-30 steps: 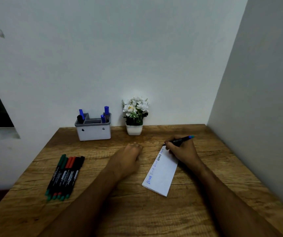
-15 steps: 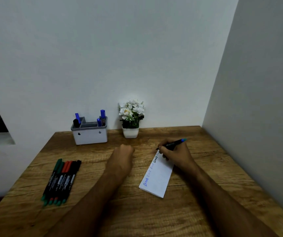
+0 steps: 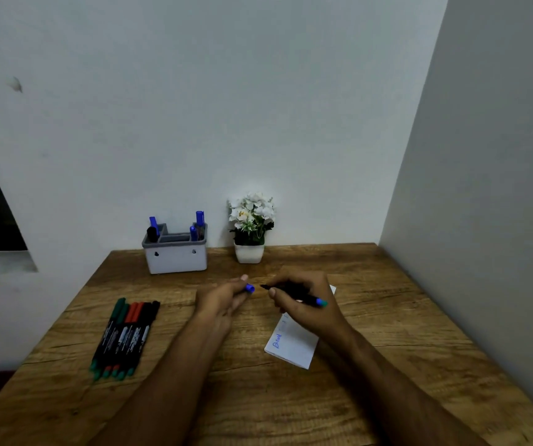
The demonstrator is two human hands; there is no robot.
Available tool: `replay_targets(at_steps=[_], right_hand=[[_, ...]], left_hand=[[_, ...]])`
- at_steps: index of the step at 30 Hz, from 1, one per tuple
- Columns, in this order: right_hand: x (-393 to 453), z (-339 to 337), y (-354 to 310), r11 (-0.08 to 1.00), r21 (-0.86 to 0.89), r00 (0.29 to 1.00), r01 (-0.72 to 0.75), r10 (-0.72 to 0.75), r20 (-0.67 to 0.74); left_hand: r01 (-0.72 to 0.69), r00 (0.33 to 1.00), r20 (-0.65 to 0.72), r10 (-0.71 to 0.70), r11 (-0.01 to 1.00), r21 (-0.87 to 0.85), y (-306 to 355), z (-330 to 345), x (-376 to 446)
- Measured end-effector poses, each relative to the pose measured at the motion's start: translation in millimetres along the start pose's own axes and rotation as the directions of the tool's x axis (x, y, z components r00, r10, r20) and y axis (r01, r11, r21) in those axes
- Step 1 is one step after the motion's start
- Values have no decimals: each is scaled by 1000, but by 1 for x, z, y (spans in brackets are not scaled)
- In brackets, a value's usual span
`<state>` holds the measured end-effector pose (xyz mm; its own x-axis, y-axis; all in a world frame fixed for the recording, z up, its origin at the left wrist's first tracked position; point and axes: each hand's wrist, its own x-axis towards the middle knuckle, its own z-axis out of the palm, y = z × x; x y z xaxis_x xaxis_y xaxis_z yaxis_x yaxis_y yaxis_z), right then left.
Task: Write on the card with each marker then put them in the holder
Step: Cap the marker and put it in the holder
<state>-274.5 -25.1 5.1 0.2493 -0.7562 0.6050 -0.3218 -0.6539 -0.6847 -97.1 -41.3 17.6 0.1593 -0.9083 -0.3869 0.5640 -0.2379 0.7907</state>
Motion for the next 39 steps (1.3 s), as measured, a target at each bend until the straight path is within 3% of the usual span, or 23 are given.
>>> replay_targets(at_steps=[9, 14, 18, 26, 30, 34, 39], right_hand=[[-4, 12, 4, 999, -21, 997, -50, 51, 54], [-4, 18, 2, 989, 57, 990, -139, 139, -10], [0, 23, 3, 997, 18, 995, -69, 70, -64], [8, 35, 4, 983, 143, 987, -114, 129, -100], [12, 42, -2, 974, 190, 982, -126, 150, -114], [14, 46, -12, 962, 248, 992, -118, 124, -10], [12, 57, -11, 949, 247, 981, -194, 189, 43]], left_hand=[[56, 997, 59, -53, 997, -57, -6, -2, -9], [54, 998, 40, -50, 994, -99, -7, -6, -15], [64, 997, 48, -60, 994, -94, -7, -4, -23], [56, 998, 37, -51, 990, -132, -3, 0, -25], [8, 1000, -3, -9, 986, -167, 6, -3, -23], [-59, 998, -36, 54, 987, -152, 18, -13, -17], [-265, 957, -151, 249, 960, -95, 37, -34, -7]])
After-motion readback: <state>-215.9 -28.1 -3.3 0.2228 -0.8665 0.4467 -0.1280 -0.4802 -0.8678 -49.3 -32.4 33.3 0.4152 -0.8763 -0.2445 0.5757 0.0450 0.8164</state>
